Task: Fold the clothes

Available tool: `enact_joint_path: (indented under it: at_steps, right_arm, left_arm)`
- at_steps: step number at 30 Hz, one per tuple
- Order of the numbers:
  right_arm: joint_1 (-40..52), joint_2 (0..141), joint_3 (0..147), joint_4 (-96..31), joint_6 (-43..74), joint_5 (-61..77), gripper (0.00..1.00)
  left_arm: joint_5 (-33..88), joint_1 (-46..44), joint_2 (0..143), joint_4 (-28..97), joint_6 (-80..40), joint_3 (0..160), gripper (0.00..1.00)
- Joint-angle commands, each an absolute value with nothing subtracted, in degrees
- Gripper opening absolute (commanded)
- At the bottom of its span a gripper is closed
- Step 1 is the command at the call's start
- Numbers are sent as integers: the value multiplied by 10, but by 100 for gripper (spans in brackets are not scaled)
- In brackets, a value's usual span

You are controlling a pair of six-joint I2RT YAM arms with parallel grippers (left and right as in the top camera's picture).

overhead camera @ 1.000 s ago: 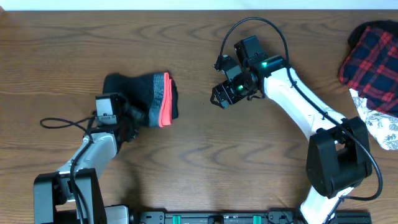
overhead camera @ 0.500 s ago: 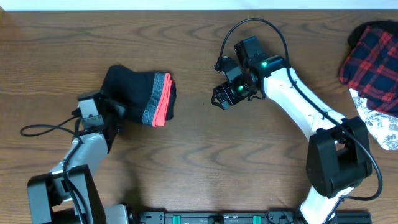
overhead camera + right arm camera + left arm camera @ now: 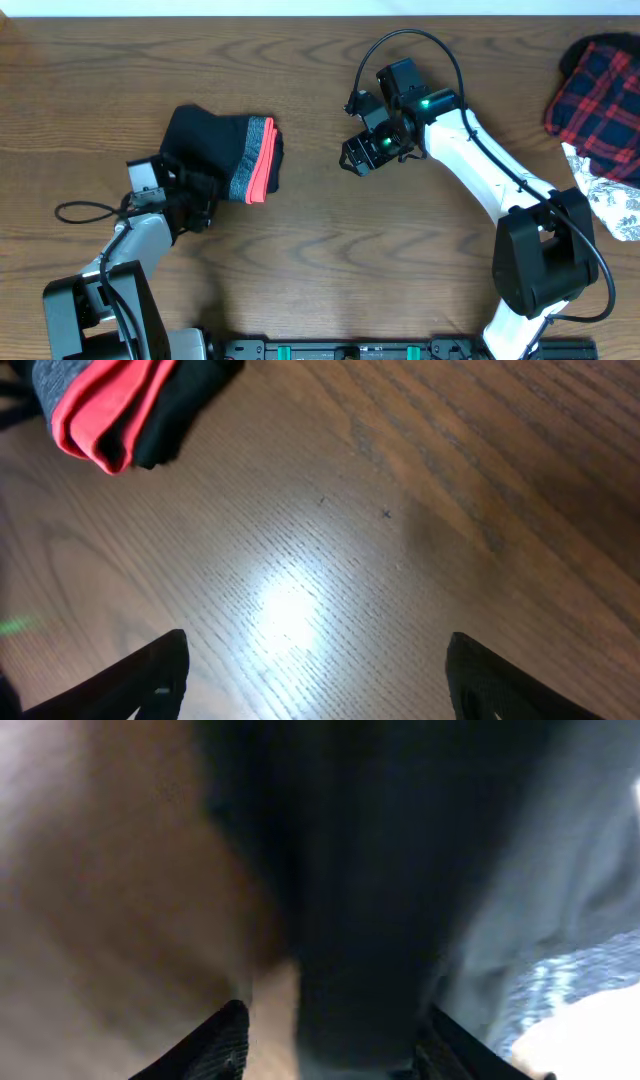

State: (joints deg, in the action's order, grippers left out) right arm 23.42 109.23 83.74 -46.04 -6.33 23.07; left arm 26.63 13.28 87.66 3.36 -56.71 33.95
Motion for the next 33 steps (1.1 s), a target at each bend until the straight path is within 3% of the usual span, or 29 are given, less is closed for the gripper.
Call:
enact_joint_path:
  at_steps: [1, 12, 15, 24, 28, 33]
  right_arm:
    - [237, 1086, 843, -461, -69, 229, 80]
    - [237, 1086, 843, -461, -69, 229, 80]
    - [237, 1086, 843, -461, -69, 229, 80]
    - [236, 1086, 843, -461, -69, 229, 74]
    - [235, 1086, 843, -461, -64, 228, 68]
    - [232, 1083, 843, -464, -3, 166, 50]
  left_arm:
    - [246, 132, 881, 56, -575, 337, 54]
    - [169, 124, 891, 29, -575, 337, 59]
    - [210, 121, 887, -8, -491, 339, 57]
    - [169, 112, 735, 45, -317, 364, 54]
    - [169, 64, 679, 106, -211, 404, 39]
    - [168, -13, 689, 95, -155, 416, 21]
